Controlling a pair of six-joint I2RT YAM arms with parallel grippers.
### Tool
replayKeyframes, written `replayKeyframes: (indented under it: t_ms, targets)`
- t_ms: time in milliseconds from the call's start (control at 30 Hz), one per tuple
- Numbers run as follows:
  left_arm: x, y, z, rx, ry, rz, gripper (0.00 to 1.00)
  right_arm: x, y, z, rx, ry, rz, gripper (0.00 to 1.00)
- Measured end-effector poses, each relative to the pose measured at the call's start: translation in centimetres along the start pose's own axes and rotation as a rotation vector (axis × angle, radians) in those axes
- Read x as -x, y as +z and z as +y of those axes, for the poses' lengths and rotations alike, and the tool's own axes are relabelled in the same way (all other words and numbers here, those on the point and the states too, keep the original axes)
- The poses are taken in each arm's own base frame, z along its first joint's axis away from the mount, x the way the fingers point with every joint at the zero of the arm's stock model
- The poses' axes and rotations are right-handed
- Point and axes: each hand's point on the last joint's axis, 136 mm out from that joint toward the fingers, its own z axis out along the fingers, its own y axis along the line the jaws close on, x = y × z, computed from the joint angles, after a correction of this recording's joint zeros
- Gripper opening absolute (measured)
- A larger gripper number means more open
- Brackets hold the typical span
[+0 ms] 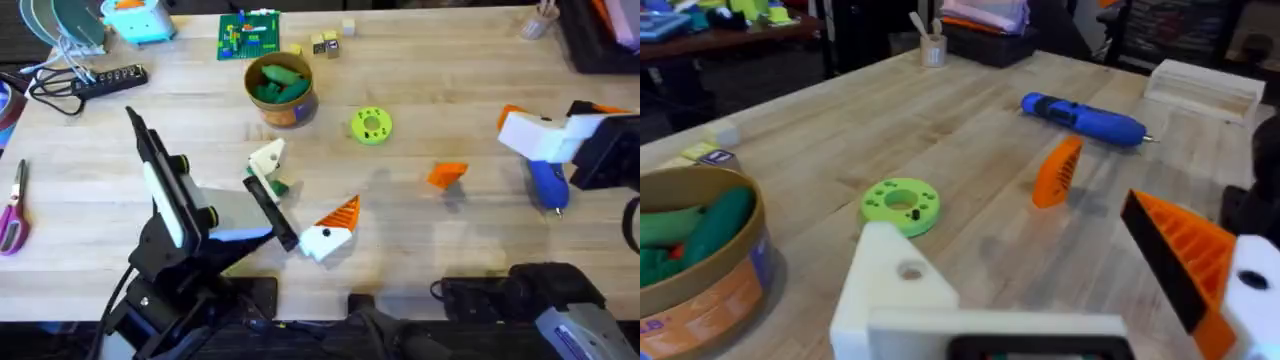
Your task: Pick up the gripper from the table and insert it into the empty holder that is missing its gripper. Then pick up a screw, insert it into the mounting hole, and use the screwdriver to tighten it. Finally, clean up the table by picking up the vegetable and placing it into the bucket.
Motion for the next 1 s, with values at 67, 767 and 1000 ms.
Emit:
replayKeyframes:
  t_ms: [67,767,1000]
  targets:
    - [0.0,0.0,-0.5,-0.027,-0.034,0.000,0.992,0.0,0.0,0.0,0.000,0.000,0.000,0.991]
    - [0.0,-0.3,-3.2,-0.186,-0.169,0.018,0.992,-5.7,0.6,2.2,0.149,-0.083,0.287,0.990]
    - [0.0,-0.3,-3.4,-0.199,-0.169,0.019,0.992,-9.4,2.9,2.5,0.186,-0.278,0.543,0.991]
